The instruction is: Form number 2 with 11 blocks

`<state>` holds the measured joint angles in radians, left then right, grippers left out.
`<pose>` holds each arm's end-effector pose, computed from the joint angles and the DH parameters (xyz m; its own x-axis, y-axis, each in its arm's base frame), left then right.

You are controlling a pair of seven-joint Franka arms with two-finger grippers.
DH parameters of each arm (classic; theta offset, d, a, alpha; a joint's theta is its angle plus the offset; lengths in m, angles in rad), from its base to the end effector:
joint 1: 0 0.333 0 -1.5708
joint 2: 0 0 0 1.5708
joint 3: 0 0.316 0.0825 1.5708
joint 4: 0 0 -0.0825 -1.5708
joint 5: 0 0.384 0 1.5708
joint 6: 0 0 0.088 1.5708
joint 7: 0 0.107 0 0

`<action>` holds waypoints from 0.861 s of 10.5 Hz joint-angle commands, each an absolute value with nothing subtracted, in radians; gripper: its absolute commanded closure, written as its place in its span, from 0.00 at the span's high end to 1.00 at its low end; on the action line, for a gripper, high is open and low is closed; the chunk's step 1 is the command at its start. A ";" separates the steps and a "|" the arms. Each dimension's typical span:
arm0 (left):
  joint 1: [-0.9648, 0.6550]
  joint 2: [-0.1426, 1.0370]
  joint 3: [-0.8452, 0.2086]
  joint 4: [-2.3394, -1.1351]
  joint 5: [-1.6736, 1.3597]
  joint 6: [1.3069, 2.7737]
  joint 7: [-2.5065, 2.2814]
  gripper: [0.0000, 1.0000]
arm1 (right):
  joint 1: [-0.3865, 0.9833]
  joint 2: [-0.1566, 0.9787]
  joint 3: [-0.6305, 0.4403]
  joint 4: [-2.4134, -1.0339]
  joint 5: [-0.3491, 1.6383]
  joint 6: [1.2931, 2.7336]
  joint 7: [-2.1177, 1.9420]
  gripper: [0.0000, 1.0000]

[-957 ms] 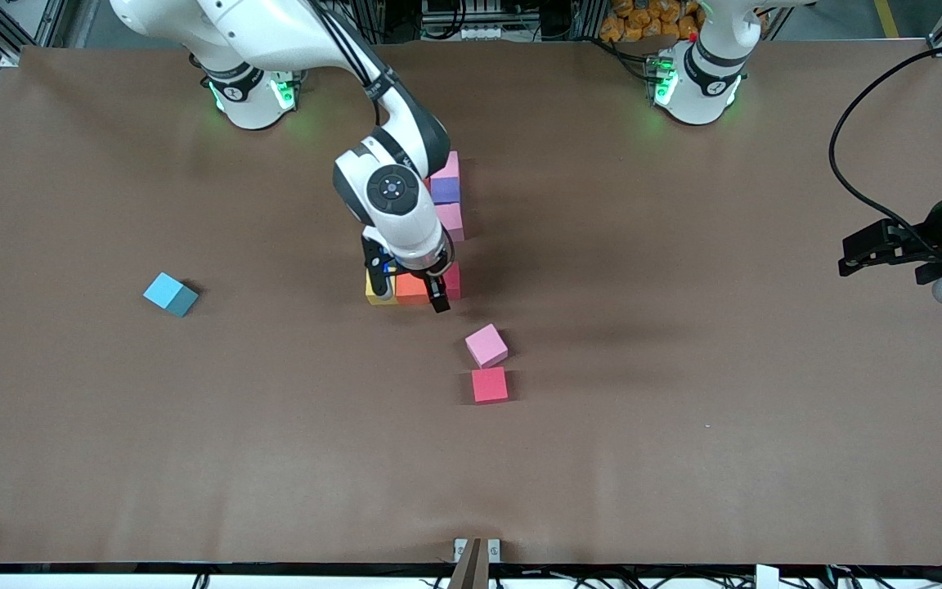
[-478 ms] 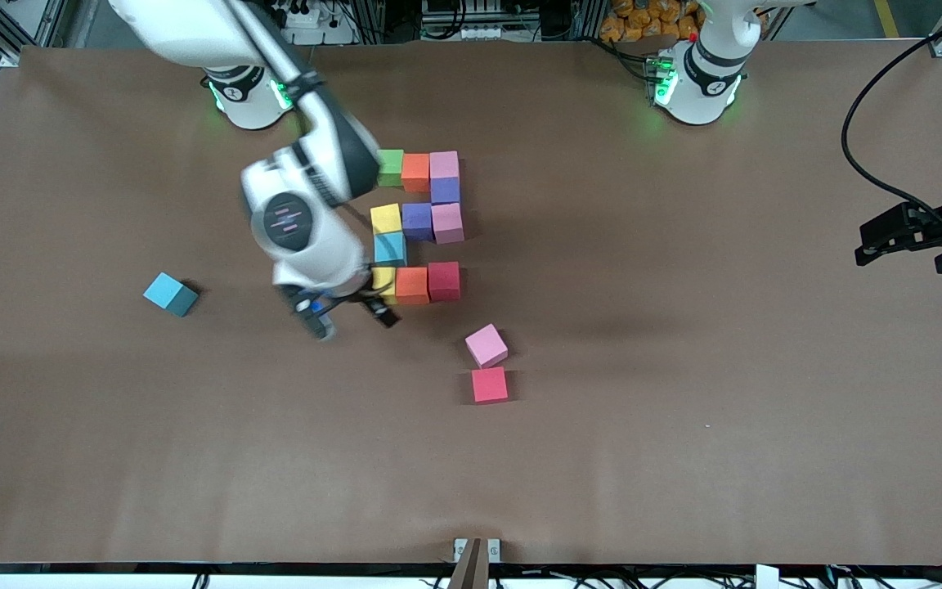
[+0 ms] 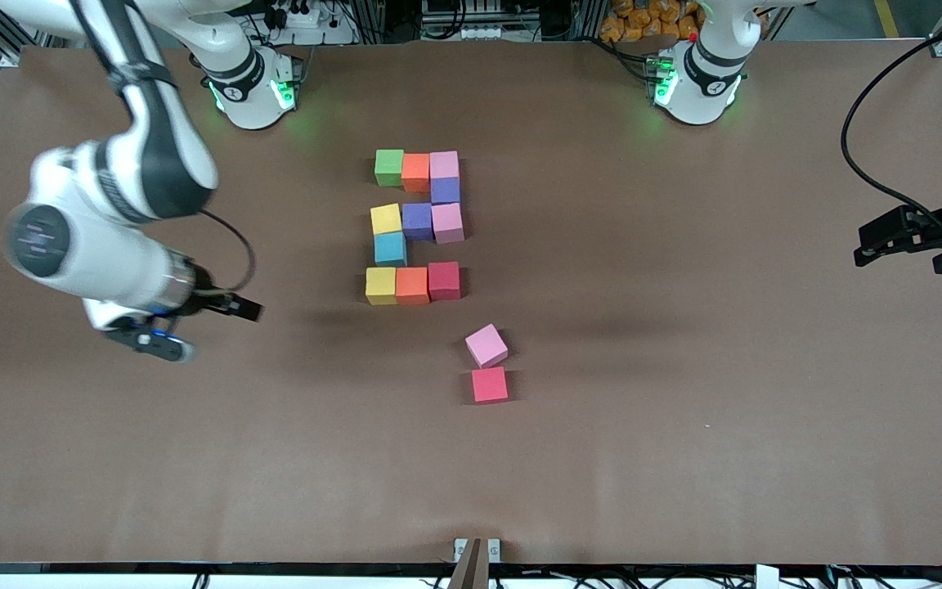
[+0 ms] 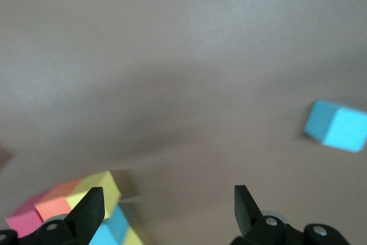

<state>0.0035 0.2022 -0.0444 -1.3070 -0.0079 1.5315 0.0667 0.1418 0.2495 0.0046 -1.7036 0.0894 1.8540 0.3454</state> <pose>0.6124 -0.0228 0.6271 0.9940 -0.1066 0.0236 -0.1070 -0.9941 0.0153 0.6145 0.0975 0.4373 0.9673 -0.2220 -0.1225 -0.2288 -0.9724 -0.0452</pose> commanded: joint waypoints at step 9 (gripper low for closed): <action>0.002 0.190 -0.044 -1.315 0.014 1.531 0.074 1.00 | 0.124 0.086 -0.058 -1.362 -0.029 1.434 -0.034 1.00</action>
